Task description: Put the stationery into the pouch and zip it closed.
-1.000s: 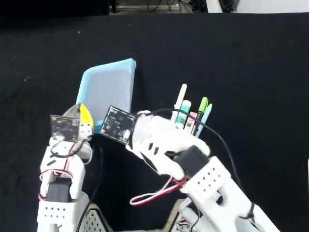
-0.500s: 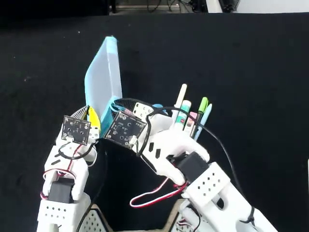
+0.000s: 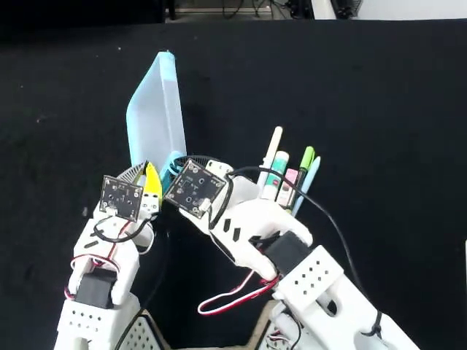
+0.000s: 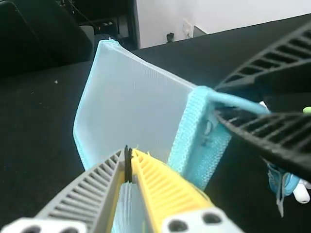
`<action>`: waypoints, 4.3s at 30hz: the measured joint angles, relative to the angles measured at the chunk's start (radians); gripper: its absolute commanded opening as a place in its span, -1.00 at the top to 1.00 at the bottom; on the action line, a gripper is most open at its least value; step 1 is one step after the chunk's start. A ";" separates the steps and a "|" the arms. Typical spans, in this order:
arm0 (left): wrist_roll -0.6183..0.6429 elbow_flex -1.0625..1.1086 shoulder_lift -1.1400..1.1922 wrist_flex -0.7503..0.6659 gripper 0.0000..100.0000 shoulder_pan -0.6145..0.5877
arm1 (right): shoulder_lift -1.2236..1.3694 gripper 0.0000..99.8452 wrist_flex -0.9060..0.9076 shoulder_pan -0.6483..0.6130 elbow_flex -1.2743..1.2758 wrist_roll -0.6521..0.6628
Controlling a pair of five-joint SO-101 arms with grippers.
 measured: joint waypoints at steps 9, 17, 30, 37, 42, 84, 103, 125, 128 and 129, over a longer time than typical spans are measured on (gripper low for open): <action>0.000 0.000 0.000 0.023 0.94 0.066 | -0.061 0.98 0.000 0.000 0.000 -0.012; 0.000 0.005 0.109 -0.055 0.94 0.078 | -0.233 0.98 0.127 -0.049 0.000 -0.012; 0.000 0.006 0.104 -0.069 0.94 -0.057 | -0.407 0.98 0.146 -0.074 0.259 -0.012; 0.000 0.006 0.138 -0.080 0.94 -0.017 | -0.546 0.98 0.083 -0.071 0.298 -0.012; 0.000 0.006 0.153 -0.104 0.94 -0.015 | -0.631 0.98 0.068 -0.072 0.273 -0.012; 0.071 0.006 0.157 -0.150 0.94 -0.170 | -0.026 0.51 0.603 0.138 0.184 -0.385; 0.071 0.006 0.157 -0.150 0.94 -0.170 | -0.025 0.51 0.408 0.103 0.298 -0.583; 0.072 0.006 0.157 -0.150 0.94 -0.170 | 0.508 0.57 0.350 0.092 0.124 -0.497; 0.072 0.006 0.157 -0.150 0.94 -0.170 | 0.532 0.86 0.367 0.097 0.097 -0.497; 0.072 0.006 0.157 -0.150 0.94 -0.170 | 0.535 0.98 0.376 0.100 0.087 -0.494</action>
